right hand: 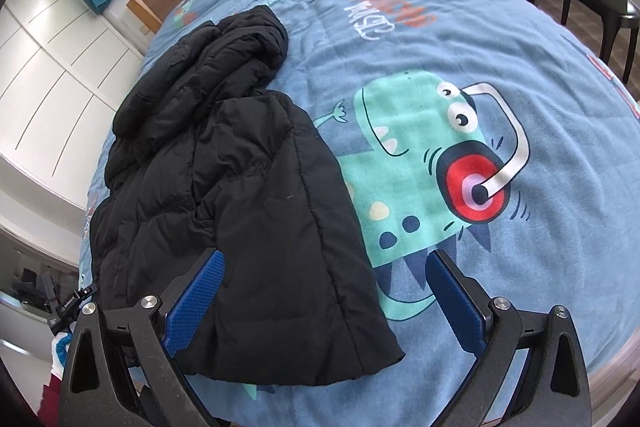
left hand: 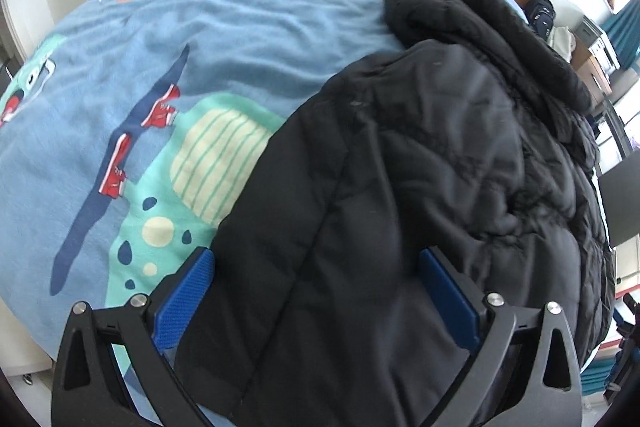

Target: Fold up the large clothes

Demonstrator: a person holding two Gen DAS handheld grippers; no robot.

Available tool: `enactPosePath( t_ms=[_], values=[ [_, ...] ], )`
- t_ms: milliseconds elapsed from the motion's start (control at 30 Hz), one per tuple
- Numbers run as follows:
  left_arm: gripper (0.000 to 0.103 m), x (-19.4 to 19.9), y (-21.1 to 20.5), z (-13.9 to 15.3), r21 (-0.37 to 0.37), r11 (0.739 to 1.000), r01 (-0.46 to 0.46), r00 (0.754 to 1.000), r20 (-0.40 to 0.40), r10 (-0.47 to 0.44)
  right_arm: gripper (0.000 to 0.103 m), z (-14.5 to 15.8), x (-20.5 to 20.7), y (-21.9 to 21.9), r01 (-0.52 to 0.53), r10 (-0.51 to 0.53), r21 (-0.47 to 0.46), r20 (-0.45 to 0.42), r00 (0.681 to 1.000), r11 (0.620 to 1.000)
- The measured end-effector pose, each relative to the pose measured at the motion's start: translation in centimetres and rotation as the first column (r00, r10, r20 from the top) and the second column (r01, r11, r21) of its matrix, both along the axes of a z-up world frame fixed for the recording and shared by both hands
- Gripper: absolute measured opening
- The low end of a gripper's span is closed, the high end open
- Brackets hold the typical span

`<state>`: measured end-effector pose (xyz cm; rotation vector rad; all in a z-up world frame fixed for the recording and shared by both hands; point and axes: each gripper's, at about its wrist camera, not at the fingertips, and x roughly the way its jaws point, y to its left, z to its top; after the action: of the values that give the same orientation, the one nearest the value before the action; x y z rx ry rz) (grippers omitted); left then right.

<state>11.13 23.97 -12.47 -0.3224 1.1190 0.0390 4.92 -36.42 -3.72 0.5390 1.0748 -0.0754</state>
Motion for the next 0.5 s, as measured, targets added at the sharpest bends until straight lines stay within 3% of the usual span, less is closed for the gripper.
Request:
enactPosePath(
  t_ms=[500],
  values=[
    [0.103,0.9,1.8,-2.0,-0.12,0.993,0.0,1.0,-0.004,0.0,0.1,-3.9,2.6,1.1,-0.076,0.08,0.071,-0.056,0.995,0.995]
  ],
)
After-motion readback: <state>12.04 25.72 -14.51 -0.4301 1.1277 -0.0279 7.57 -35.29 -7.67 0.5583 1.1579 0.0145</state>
